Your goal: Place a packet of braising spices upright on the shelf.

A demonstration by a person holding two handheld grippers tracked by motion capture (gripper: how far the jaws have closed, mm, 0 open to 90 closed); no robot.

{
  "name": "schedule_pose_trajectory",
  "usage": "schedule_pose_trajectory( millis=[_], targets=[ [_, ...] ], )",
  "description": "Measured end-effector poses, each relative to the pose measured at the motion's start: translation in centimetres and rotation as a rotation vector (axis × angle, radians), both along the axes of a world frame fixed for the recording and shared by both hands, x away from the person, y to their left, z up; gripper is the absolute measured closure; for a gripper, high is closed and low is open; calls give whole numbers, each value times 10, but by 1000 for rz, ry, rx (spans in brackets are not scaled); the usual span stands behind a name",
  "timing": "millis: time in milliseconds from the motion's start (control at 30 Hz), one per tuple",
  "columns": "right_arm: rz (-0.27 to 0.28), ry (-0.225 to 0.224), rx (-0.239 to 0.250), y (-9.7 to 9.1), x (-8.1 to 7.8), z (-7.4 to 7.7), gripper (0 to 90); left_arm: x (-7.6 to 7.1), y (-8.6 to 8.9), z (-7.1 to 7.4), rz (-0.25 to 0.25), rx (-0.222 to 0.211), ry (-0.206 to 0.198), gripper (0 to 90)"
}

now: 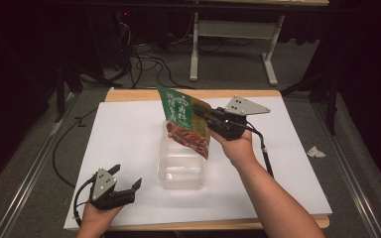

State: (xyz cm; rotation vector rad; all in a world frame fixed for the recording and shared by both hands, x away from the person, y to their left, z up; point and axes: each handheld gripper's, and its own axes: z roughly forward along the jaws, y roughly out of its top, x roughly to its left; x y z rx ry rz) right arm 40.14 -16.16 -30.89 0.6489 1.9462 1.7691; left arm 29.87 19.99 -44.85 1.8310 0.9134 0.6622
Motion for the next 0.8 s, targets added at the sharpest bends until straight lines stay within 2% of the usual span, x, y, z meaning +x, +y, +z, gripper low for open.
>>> schedule_pose_trajectory(
  millis=[200, 433, 600, 800],
  targets=[
    [17, 4, 3, 3, 2, -2, 900, 0, -1, 0, -4, 4, 4, 152],
    [8, 26, -10, 5, 10, -8, 900, 0, -1, -1, -6, 7, 7, 152],
    [-4, 39, 4, 9, 17, -14, 900, 0, -1, -1, -9, 12, 12, 152],
    [-22, 21, -8, 9, 21, -15, 900, 0, 0, -1, -8, 7, 10, 152]
  ],
)
